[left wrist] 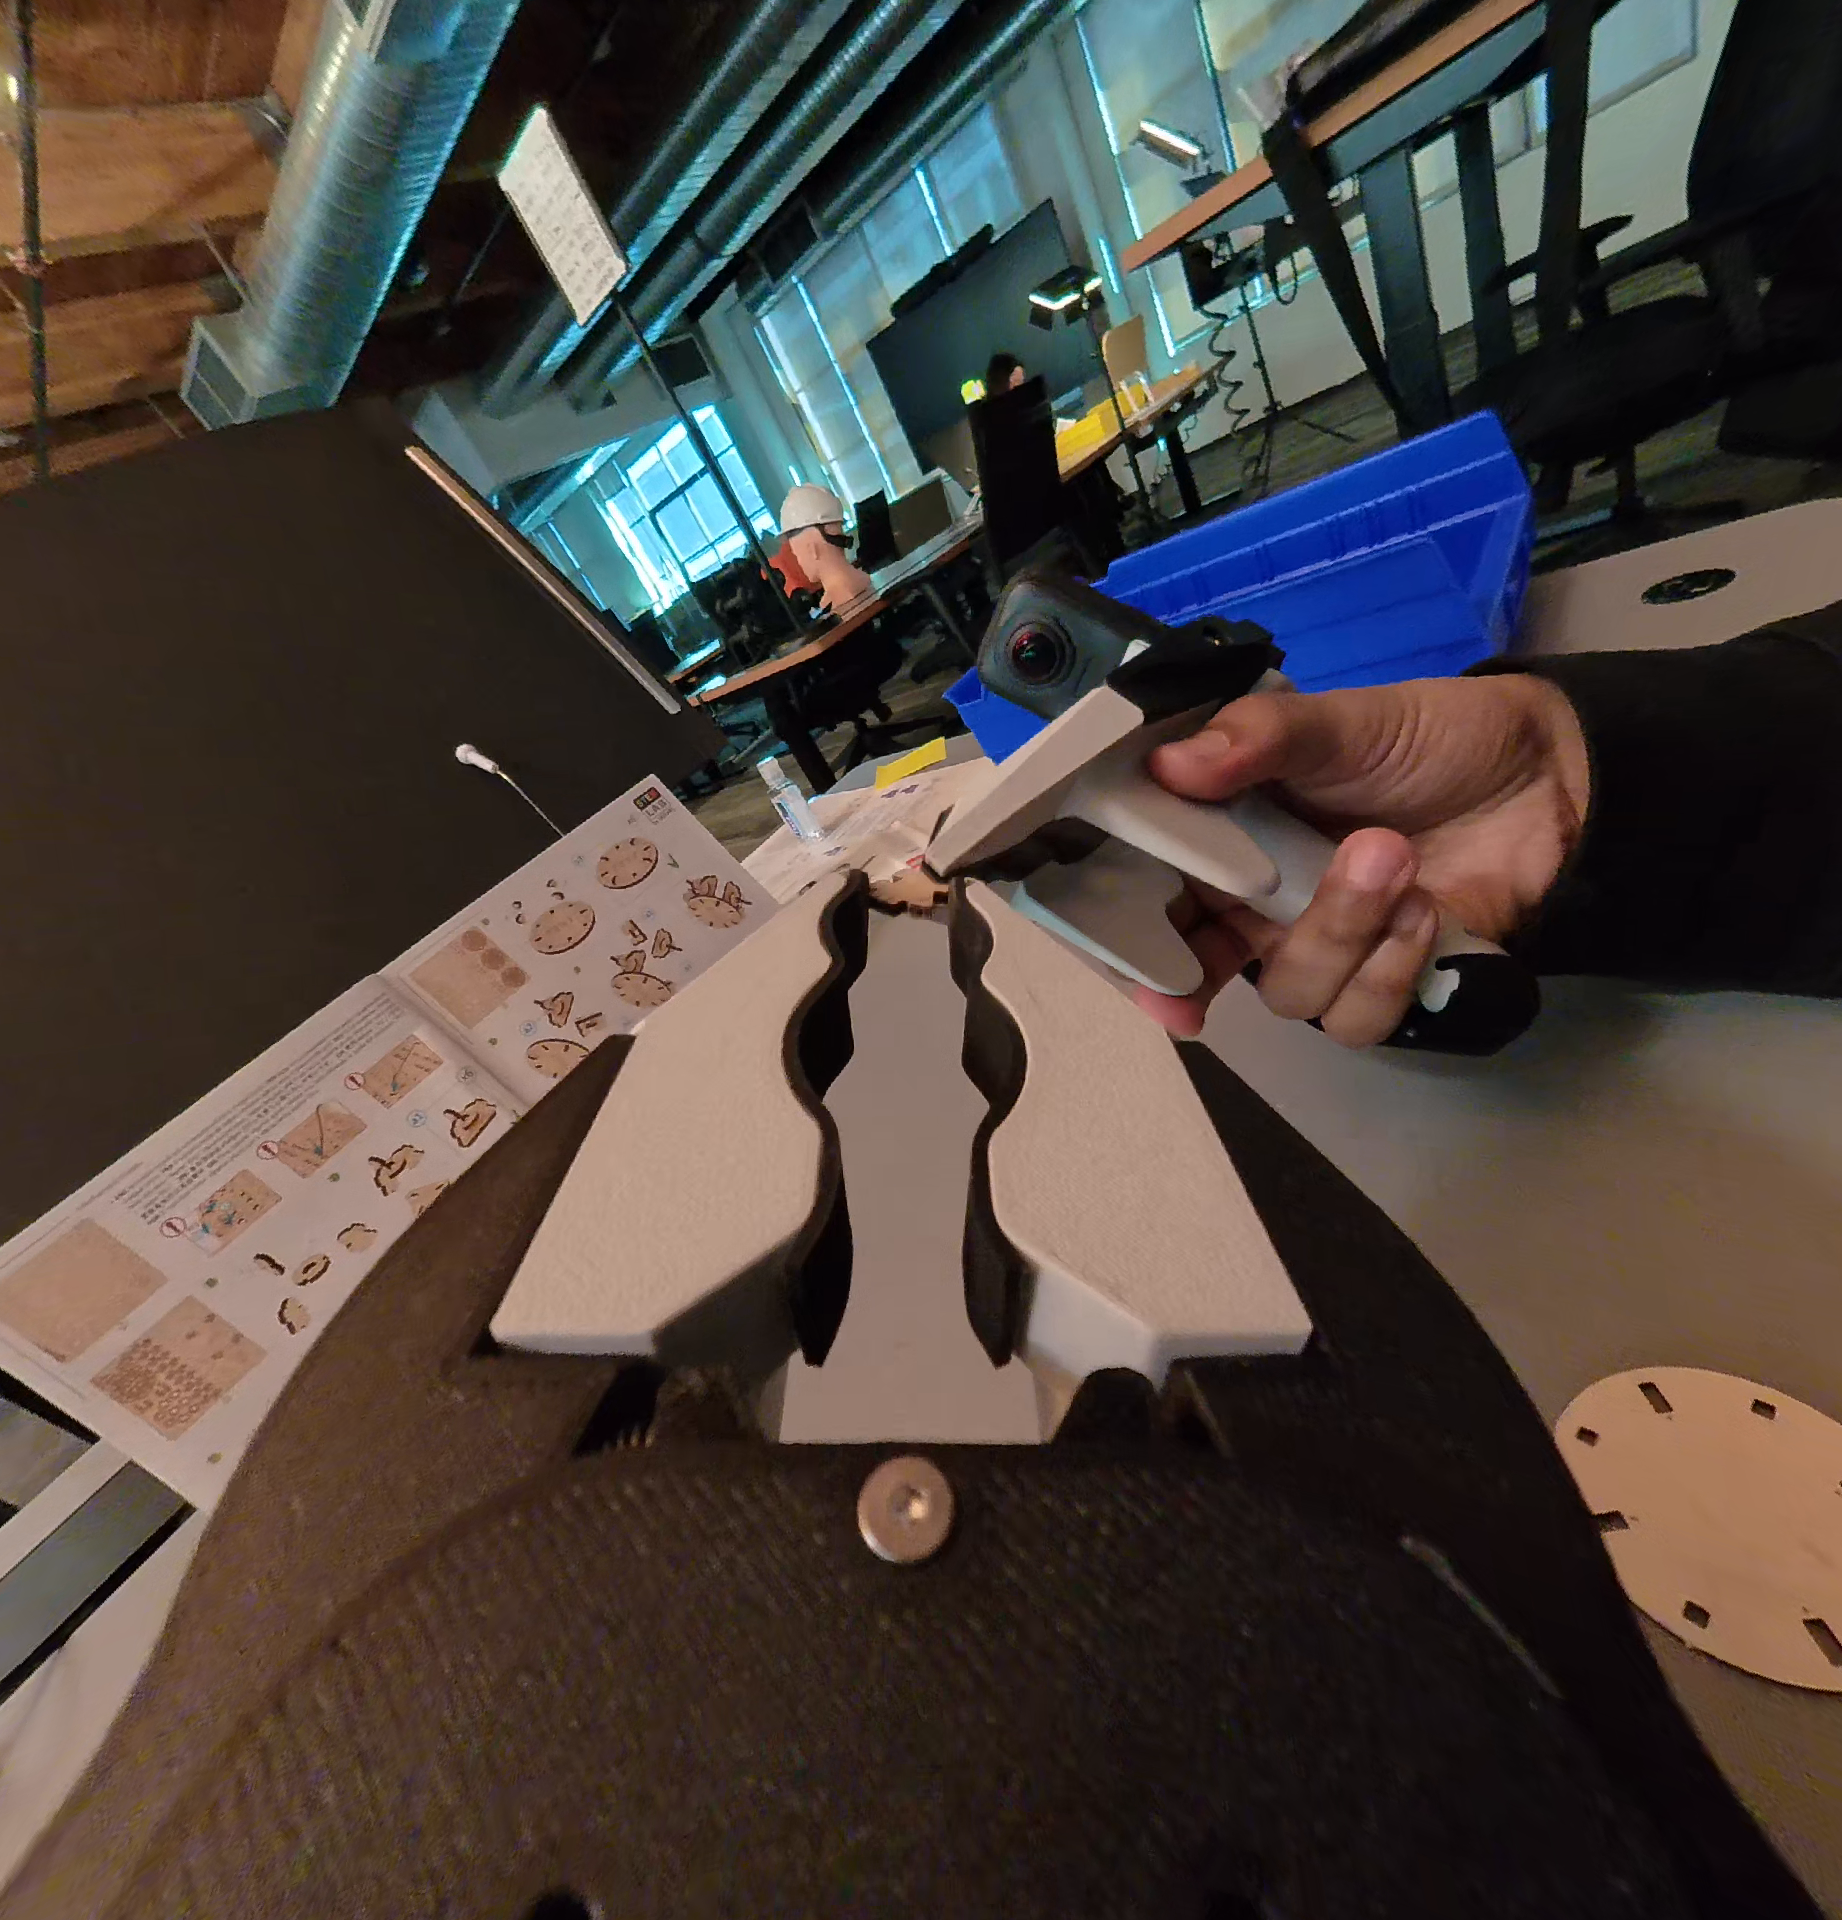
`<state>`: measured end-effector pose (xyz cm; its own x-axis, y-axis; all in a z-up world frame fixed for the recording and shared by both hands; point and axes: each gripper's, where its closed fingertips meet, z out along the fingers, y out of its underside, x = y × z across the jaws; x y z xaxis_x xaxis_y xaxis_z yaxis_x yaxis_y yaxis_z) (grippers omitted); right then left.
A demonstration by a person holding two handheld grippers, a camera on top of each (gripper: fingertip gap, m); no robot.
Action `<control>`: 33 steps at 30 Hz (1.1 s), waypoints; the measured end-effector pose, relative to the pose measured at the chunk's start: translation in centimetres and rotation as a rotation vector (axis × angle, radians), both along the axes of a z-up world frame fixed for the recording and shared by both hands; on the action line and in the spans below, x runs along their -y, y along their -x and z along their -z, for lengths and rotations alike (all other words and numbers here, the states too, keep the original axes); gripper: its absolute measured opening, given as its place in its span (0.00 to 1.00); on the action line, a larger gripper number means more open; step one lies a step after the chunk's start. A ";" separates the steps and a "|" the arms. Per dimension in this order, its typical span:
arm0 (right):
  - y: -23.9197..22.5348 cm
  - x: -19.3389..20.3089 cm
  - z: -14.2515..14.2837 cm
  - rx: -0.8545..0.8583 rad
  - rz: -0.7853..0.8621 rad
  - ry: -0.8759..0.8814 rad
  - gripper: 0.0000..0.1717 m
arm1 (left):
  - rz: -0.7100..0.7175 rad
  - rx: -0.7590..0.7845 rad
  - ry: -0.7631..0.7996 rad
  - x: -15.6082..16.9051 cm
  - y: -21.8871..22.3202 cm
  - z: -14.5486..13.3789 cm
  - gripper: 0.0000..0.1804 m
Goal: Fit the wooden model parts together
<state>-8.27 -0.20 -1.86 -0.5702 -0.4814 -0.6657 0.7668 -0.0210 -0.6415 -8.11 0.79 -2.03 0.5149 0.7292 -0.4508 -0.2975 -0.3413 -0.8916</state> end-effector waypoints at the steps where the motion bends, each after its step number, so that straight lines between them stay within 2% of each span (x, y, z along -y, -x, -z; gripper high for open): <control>1: -0.2 0.0 0.1 -0.003 -0.010 -0.004 0.02 | 0.000 0.001 -0.001 0.0 0.0 0.0 0.07; 6: 0.2 -0.1 0.0 -0.050 0.027 -0.010 0.00 | -0.013 0.027 -0.012 0.2 0.3 0.2 0.06; 14: 1.7 -1.0 -0.9 -0.234 0.219 -0.008 0.00 | 0.152 0.263 -0.288 0.9 0.1 -0.2 0.07; 16: 1.5 -1.0 -1.1 -0.322 0.269 -0.009 0.00 | 0.164 0.272 -0.319 1.0 0.1 -0.5 0.03; 17: 1.3 -1.0 -1.2 -0.372 0.294 -0.017 0.00 | 0.164 0.267 -0.328 1.0 0.0 -0.8 0.00; 25: 0.1 -0.2 -0.5 -0.679 0.402 -0.085 0.00 | 0.148 0.251 -0.296 0.6 -0.1 -1.0 0.02; 33: -0.3 0.1 -0.2 -0.714 0.394 -0.095 0.00 | 0.155 0.253 -0.286 0.6 -0.1 -0.9 0.00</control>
